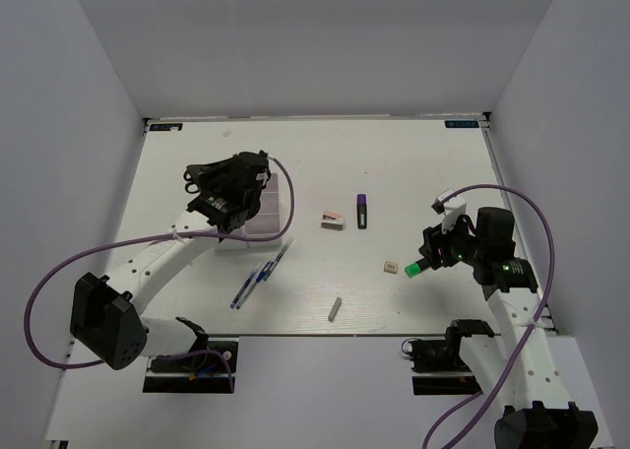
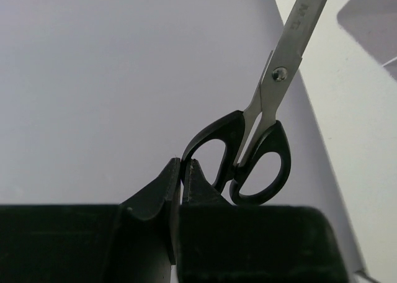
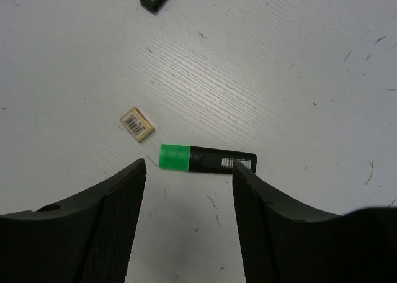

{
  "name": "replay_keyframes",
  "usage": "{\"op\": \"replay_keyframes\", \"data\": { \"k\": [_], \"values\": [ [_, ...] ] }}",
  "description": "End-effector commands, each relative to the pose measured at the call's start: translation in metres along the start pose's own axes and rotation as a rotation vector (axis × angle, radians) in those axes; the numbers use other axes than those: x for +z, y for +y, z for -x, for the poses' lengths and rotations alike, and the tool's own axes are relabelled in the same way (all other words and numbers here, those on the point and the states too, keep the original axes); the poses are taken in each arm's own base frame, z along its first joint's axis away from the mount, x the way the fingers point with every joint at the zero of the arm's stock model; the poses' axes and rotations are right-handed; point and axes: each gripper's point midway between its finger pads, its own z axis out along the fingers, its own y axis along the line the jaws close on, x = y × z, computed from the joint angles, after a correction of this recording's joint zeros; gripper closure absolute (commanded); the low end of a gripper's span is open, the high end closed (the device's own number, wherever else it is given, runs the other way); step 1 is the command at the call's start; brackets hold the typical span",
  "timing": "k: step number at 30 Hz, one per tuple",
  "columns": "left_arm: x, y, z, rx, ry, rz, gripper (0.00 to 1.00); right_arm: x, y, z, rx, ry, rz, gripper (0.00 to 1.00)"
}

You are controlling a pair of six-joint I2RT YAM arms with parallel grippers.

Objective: Sort the stationery into containers
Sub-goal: Place the scissors in the storage box.

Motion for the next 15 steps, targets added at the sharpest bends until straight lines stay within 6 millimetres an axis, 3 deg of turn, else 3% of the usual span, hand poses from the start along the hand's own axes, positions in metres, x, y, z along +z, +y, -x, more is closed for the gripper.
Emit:
{"op": "replay_keyframes", "data": {
  "k": [1,10,15],
  "values": [
    [-0.005,0.026,-0.005,0.037,-0.011,0.079,1.0,-0.002,0.001,0.007,-0.001,-0.031,0.003,0.39],
    [0.002,0.018,-0.012,0.14,0.007,0.053,1.0,-0.002,0.001,0.008,-0.003,-0.033,0.005,0.38],
    [0.004,0.0,-0.023,0.188,0.015,0.019,1.0,-0.002,0.002,0.008,-0.003,-0.032,0.008,0.38]
  ]
}}
